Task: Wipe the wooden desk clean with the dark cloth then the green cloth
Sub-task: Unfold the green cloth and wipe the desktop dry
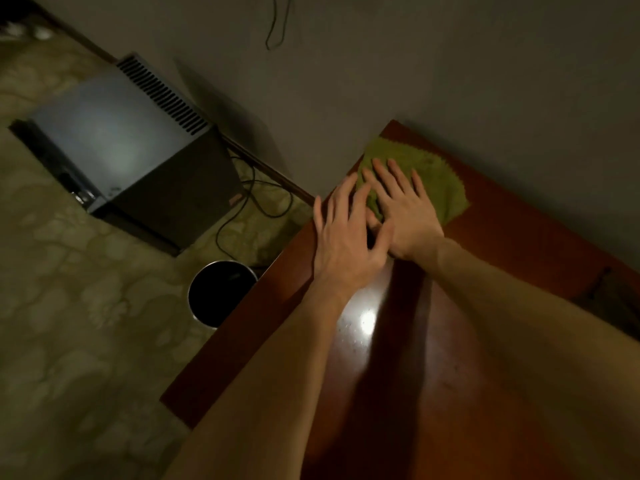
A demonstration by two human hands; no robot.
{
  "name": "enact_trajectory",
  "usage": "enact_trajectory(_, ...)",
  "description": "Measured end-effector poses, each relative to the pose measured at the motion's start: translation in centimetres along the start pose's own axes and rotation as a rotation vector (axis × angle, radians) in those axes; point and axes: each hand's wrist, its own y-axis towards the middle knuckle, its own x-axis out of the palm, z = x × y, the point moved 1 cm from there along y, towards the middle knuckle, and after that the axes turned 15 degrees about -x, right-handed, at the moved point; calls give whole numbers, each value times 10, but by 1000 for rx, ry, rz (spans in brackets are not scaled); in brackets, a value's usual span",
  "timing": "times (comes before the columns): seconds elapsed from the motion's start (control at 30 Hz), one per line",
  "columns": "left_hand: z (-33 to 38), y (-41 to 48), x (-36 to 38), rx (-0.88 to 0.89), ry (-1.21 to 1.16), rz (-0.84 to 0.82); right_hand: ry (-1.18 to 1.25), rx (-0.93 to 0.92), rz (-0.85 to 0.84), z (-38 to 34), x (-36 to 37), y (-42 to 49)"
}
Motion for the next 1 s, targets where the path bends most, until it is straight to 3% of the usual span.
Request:
enact_trajectory(0.1, -9, -8, -17, -53, -132, 2, 2, -146, 17, -52, 5, -31)
enact_trajectory(0.3, -95, -51, -85, -15, 108, -168, 40, -477, -40, -119, 24, -103)
enact_trajectory(0.4, -137, -74, -122, -37, 69, -286, 46, -301, -52, -109, 21, -89)
enact_trajectory(0.53, -145, -80, -135, -299, -19, -343, 87, -31, -24, -112, 15, -59)
enact_trajectory(0.6, -151, -75, -133, -427, -58, -364, 70, -88, -7, -132, 16, -65)
enact_trajectory(0.67, -155, -72, -134, -592, -175, -459, 49, -297, -38, -161, 21, -85)
enact_trajectory(0.73, -156, -70, -138, -627, -229, -562, 29, -507, -75, -180, 29, -108)
enact_trajectory(0.8, -157, -67, -145, -668, -220, -590, 35, -586, -81, -173, 31, -108)
enact_trajectory(1.0, -142, -66, -182, -991, -220, -749, 46, -279, -87, -173, 24, -75)
